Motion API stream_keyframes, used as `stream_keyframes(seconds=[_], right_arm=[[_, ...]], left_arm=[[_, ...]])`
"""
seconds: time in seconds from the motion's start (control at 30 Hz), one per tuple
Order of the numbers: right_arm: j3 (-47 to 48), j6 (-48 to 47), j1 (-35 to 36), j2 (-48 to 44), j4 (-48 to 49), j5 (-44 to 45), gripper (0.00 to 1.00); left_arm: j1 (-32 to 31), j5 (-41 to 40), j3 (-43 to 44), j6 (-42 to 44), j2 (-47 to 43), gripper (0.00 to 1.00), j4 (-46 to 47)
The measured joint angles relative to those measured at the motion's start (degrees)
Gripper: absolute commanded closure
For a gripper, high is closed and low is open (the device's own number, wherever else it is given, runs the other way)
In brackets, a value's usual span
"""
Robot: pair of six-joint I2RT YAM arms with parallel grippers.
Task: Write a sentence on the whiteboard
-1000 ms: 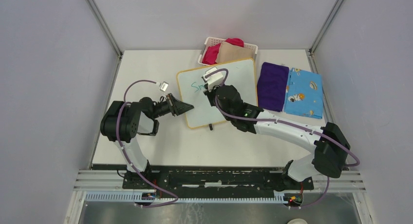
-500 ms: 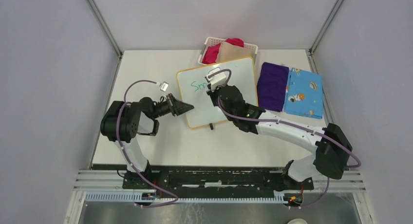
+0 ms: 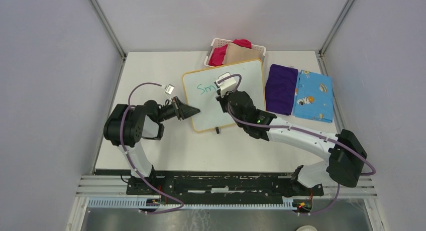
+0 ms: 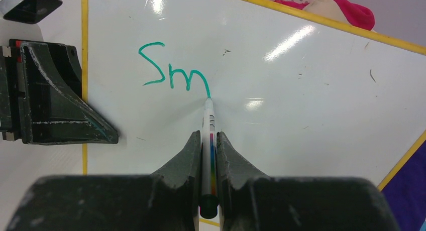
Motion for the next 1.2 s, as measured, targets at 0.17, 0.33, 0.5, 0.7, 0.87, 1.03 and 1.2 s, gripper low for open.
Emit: stream_keyframes(seconds=[0.17,0.33,0.5,0.7,0.87,1.03,1.2], right_arm=[[0.02,0.46,-0.11,-0.94,-1.16,-0.66,1.00],[0.15,0.87,-0.63,-3.45,-2.80,-0.90,1.00],[1.11,0.83,-0.70,-5.57,-2.89,-0.83,1.00],[1.33,0.81,-0.70,-5.79,-2.95,-1.42,1.00],[1.33,0.81,-0.70,-5.79,-2.86,-2.97,1.00],[1.90,0.79,-0.70,-5.35,-2.86,-3.93,1.00],[2.25,0.79,-0.70,-4.39,-2.69,-4.15,1.00]], left_arm=[[-0.04,0.02,0.00,0.00,0.00,0.58,-0.13],[-0.35,0.07,0.00,0.00,0.00,0.54,-0.72],[-0.35,0.11,0.00,0.02,0.00,0.53,-1.25],[-0.35,0.11,0.00,0.11,0.00,0.53,-2.14],[-0.35,0.11,0.00,2.12,0.00,0.55,-4.24],[-0.35,0.11,0.00,3.76,0.00,0.56,-6.82],[-0.35,0.13,0.02,4.98,-0.33,0.57,-8.33]])
